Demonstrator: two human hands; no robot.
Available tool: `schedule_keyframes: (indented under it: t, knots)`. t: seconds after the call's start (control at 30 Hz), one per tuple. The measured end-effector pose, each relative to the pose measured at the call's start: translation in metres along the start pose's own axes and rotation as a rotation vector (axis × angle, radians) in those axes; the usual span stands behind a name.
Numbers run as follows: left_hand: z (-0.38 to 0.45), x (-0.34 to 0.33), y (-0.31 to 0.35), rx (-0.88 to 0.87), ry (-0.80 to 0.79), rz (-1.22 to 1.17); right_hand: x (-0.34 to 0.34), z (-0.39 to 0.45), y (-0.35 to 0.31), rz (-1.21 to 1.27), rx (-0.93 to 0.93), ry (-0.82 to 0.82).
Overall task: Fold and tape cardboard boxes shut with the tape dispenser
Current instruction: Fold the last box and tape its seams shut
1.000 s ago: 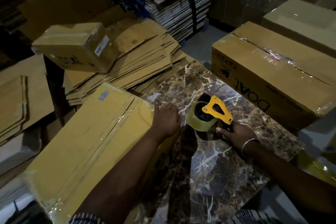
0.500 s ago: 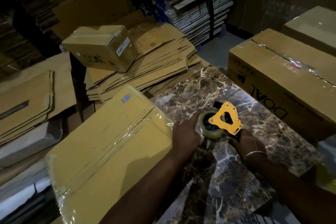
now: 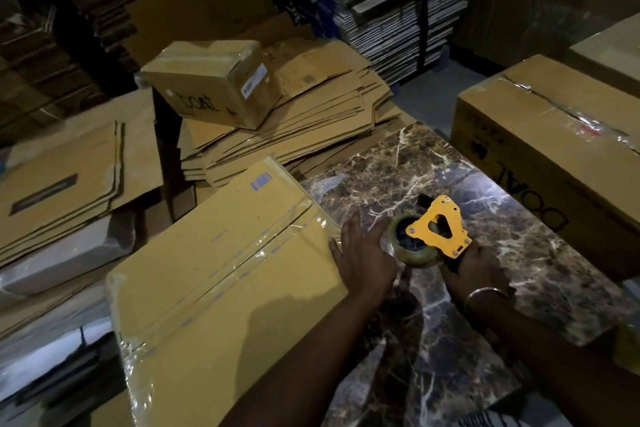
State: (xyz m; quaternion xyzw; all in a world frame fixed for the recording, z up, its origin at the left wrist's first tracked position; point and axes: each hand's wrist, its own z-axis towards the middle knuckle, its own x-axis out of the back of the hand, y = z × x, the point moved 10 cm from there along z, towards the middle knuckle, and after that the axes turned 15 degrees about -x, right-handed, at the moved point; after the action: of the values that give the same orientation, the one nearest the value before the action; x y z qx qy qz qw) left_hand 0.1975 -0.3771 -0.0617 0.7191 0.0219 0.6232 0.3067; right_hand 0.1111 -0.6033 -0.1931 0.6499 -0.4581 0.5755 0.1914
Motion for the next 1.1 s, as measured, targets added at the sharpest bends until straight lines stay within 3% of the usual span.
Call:
schedule_keyframes:
  t: [0.1, 0.2, 0.3, 0.4, 0.5, 0.67, 0.9, 1.1]
  knots:
    - [0.002, -0.006, -0.001, -0.006, -0.026, 0.031, 0.034, -0.027, -0.021, 0.145, -0.008, 0.213]
    - [0.005, -0.004, -0.001, -0.018, -0.036, 0.044, 0.041, -0.052, -0.061, 0.354, 0.026, 0.123]
    - [0.006, 0.012, -0.006, 0.050, 0.067, -0.179, 0.024, -0.074, -0.121, 0.814, 0.164, -0.259]
    - [0.005, 0.036, -0.020, 0.077, 0.258, -0.476, -0.004, -0.092, -0.166, 1.244, 0.028, -0.747]
    - [0.019, 0.059, -0.041, -0.014, 0.309, -0.401, -0.013, -0.104, -0.187, 1.300, -0.043, -0.950]
    - [0.058, 0.098, -0.092, -0.084, 0.354, -0.132, -0.012, -0.102, -0.187, 1.268, -0.091, -0.954]
    - [0.089, 0.103, -0.148, -0.097, 0.251, 0.121, -0.027, -0.098, -0.165, 1.430, -0.173, -0.760]
    - [0.103, 0.115, -0.154, -0.065, 0.256, 0.199, -0.040, -0.088, -0.165, 1.266, -0.070, -0.694]
